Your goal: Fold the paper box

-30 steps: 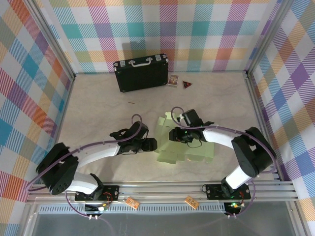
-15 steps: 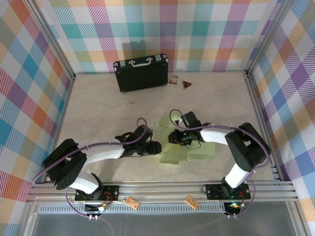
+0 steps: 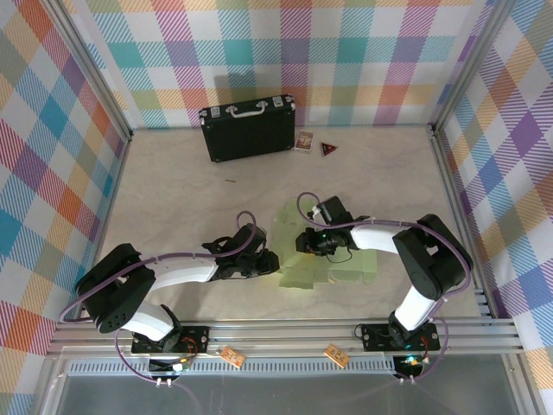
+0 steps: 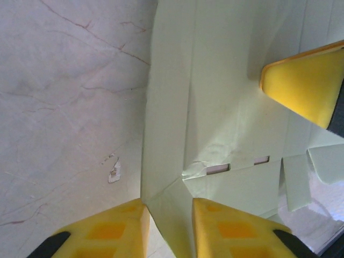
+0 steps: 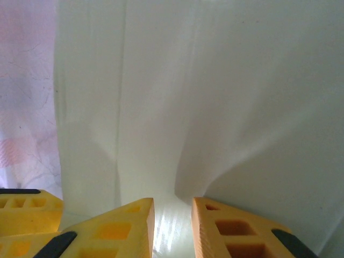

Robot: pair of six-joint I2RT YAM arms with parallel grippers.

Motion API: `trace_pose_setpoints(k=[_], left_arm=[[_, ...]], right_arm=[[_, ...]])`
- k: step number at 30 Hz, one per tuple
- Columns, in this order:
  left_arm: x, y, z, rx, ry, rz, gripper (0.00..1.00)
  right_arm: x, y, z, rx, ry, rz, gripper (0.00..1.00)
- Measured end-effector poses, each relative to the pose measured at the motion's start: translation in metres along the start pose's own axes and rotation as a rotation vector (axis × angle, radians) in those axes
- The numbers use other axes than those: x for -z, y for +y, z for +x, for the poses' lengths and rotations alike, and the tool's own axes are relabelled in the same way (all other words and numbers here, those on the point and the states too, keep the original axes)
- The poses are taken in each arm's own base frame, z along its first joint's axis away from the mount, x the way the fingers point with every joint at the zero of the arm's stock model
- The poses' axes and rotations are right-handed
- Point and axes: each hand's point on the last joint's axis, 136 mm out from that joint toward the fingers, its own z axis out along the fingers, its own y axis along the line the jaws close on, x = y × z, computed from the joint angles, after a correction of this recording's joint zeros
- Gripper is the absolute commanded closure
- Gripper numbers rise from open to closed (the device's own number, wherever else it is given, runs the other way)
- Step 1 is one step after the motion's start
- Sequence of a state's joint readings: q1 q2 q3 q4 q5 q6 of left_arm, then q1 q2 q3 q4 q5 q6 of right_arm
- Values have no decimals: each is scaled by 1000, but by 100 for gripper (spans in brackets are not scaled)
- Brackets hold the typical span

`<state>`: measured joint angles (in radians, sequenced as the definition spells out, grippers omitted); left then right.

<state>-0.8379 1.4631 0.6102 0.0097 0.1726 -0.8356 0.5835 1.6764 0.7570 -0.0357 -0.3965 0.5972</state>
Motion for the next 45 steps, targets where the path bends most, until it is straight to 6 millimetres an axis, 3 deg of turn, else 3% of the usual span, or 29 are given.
trace_pose_setpoints(k=[11, 16, 25, 30, 45], left_arm=[[1, -8, -2, -48, -17, -4, 84], [3, -22, 1, -212, 16, -72, 89], [-5, -21, 10, -514, 123, -264, 98], [-7, -22, 11, -594, 135, -311, 98], [-7, -26, 10, -730, 138, -373, 100]], right_arm=[[-5, 4, -2, 7, 7, -31, 76], [-7, 5, -3, 6, 10, -36, 77], [-8, 6, -6, 7, 7, -37, 77], [-8, 6, -8, 0, -1, -39, 76], [6, 12, -21, -50, 1, -122, 41]])
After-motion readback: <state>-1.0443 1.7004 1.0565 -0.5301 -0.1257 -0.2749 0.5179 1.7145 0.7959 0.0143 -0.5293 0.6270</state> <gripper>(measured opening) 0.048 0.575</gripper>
